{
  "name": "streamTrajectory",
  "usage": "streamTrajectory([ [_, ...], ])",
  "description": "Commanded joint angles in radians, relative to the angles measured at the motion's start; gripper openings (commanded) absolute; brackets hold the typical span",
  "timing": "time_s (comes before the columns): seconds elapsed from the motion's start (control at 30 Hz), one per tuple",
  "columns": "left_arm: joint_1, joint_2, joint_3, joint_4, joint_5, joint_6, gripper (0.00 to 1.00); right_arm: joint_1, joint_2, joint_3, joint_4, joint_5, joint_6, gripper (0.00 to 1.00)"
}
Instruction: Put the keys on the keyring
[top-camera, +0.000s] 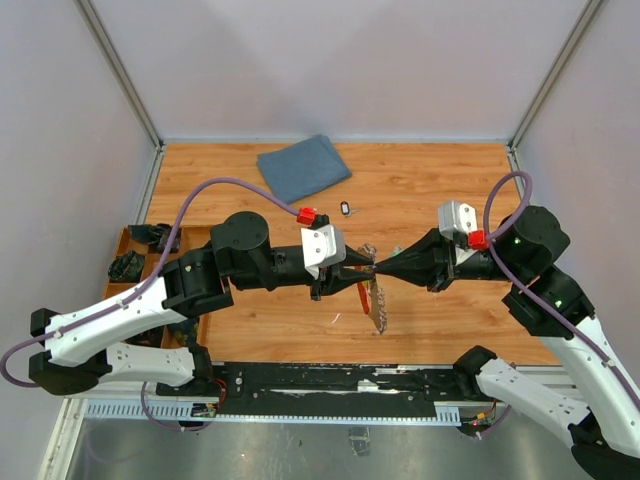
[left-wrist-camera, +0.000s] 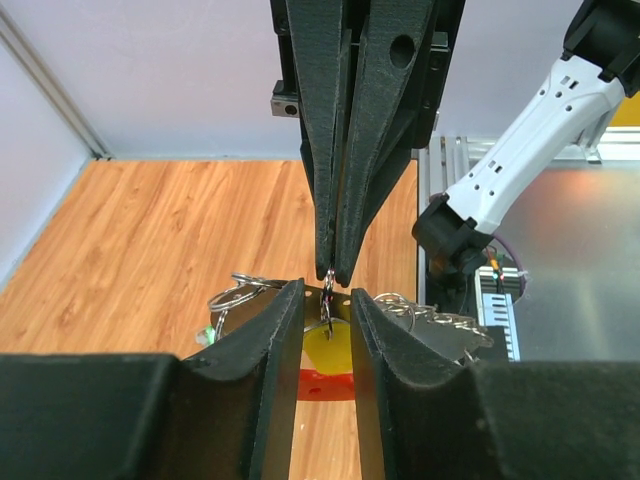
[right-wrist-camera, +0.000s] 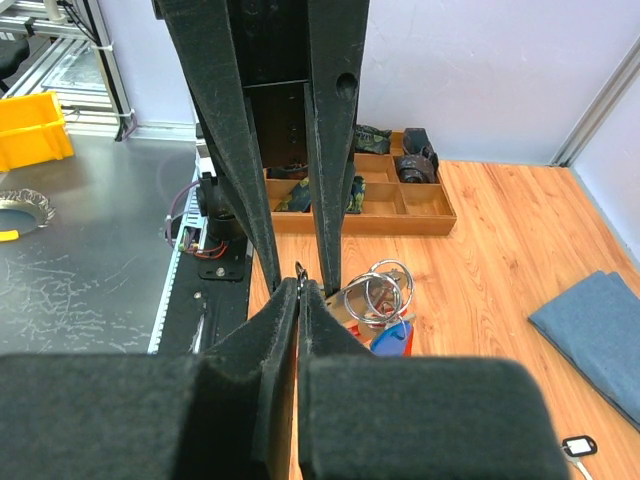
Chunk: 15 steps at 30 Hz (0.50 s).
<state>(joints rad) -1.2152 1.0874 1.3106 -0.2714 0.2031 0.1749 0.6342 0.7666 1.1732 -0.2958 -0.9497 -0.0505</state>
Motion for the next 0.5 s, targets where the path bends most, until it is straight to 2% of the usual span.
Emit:
streamTrajectory([
  [0.0,-0.009,-0.005,-0.011,0.019,-0.01,-0.001,0.3,0.011,-0.018,0.008,0.049,-0.016,0.009,0.0],
  [0.17,-0.009,-0.006,-0.015,0.02,-0.014,-0.004,0.27,0.011,-0.021,0.012,0.053,-0.018,0.014,0.0],
  [0.47,-0.009,-0.004,-0.014,0.041,0.007,-0.012,0.03,0.011,-0.021,-0.006,0.063,-0.014,0.02,0.0],
])
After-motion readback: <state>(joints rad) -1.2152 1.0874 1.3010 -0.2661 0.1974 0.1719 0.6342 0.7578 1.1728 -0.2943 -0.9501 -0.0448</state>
